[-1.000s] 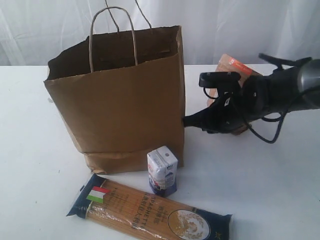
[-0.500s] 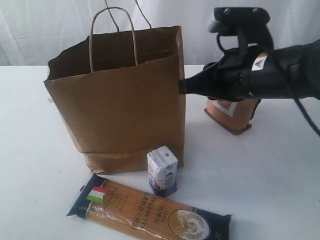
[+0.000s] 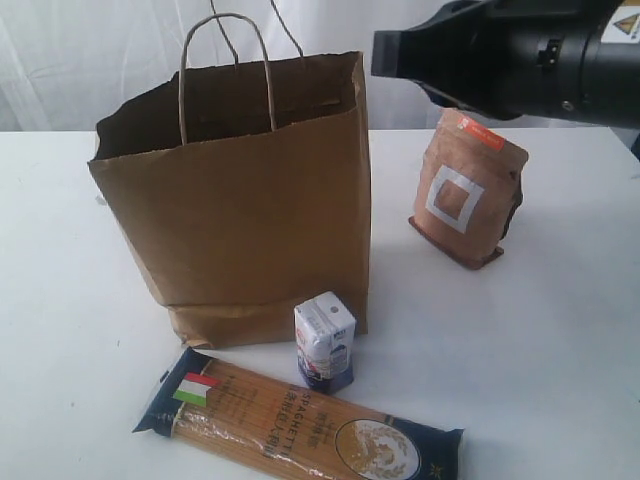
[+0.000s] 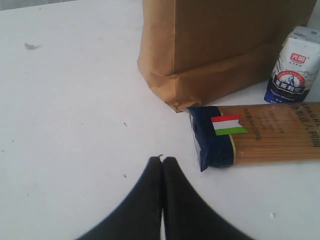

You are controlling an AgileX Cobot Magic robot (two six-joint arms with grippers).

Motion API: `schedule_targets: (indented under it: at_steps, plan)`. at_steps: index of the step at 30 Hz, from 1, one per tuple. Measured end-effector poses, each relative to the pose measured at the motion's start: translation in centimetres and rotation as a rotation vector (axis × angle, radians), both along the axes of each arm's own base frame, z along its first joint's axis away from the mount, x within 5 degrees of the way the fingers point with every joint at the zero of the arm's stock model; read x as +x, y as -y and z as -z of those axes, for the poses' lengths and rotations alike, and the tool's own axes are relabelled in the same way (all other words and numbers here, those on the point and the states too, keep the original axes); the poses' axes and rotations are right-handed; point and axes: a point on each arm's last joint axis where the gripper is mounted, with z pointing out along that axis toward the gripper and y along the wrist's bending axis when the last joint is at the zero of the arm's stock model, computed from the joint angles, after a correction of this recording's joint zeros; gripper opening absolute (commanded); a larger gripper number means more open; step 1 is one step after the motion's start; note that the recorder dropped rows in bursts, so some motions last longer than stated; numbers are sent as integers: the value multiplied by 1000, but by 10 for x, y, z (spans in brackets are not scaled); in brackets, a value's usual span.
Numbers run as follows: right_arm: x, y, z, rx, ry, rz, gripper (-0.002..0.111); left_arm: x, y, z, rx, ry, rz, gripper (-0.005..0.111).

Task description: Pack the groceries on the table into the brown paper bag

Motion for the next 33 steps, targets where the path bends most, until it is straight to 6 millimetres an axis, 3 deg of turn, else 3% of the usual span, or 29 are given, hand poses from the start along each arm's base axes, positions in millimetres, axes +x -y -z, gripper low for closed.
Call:
schedule_targets:
  at_steps: [9,16,19,27,33]
  plan:
    - [27,-28,9,-62,-42,-38,18,0,0,0,0,0,0,0]
    - [38,-40,12,-94,-59,-59,55,0,0,0,0,0,0,0]
    - [37,-41,11,-100,-54,-63,58,0,0,0,0,0,0,0]
    - [21,-29,-11,-78,4,-70,58,0,0,0,0,0,0,0]
    - [-10,-6,-16,-69,21,-76,58,0,0,0,0,0,0,0]
